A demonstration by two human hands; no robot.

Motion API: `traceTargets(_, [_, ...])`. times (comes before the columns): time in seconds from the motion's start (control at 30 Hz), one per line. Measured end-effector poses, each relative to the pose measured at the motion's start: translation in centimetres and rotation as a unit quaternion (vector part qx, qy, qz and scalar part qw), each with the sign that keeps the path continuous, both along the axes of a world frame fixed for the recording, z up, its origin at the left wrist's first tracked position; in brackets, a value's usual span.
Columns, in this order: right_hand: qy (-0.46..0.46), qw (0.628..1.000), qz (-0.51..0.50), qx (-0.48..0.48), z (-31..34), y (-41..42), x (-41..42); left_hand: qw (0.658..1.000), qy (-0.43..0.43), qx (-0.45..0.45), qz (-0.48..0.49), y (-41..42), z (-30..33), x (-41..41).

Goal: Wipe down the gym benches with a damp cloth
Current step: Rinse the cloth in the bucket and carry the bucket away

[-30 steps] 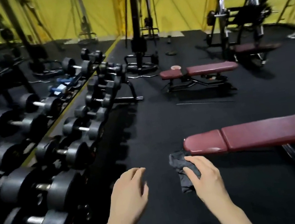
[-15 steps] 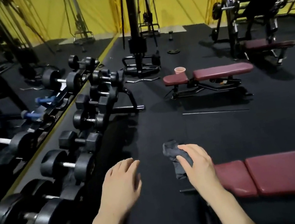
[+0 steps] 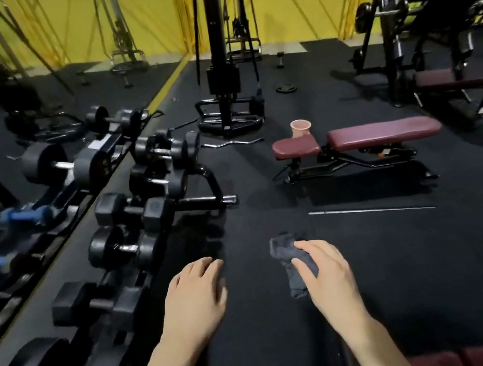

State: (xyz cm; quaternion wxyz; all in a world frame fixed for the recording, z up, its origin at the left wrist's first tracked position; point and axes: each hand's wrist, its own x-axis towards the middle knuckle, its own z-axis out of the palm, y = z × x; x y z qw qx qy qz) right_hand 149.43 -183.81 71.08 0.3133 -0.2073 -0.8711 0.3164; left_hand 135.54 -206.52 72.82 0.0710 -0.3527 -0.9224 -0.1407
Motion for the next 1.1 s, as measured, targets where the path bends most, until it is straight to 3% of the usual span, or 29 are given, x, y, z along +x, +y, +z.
traceTargets(0.13, [-0.014, 0.999, -0.046, -0.011, 1.8, 7.2, -10.4, 1.000, 0.003, 0.007, -0.026, 8.6, 1.2, -12.5])
traceTargets(0.23, [0.010, 0.998, -0.048, 0.033, 3.6, 12.6, -17.9, 0.999, 0.006, 0.008, -0.053, 15.3, 3.0, -21.1])
traceTargets(0.5, [-0.027, 0.992, -0.120, 0.014, 3.9, 27.6, -33.2, 0.993, -0.003, -0.003, -0.120, 32.1, 3.3, -38.6])
traceTargets(0.77, [-0.018, 0.998, -0.053, 0.033, 0.5, 45.8, -57.0, 0.998, -0.019, -0.008, -0.051, 46.8, 0.8, -58.4])
traceTargets(0.97, [0.007, 1.000, 0.011, 0.024, 2.3, 55.0, -73.5, 0.999, -0.030, -0.020, 0.031, 53.9, 2.3, -71.7])
traceTargets(1.1, [0.001, 0.999, 0.027, 0.023, 1.5, 60.5, -82.7, 0.999, -0.035, -0.022, 0.035, 60.0, 1.1, -79.5])
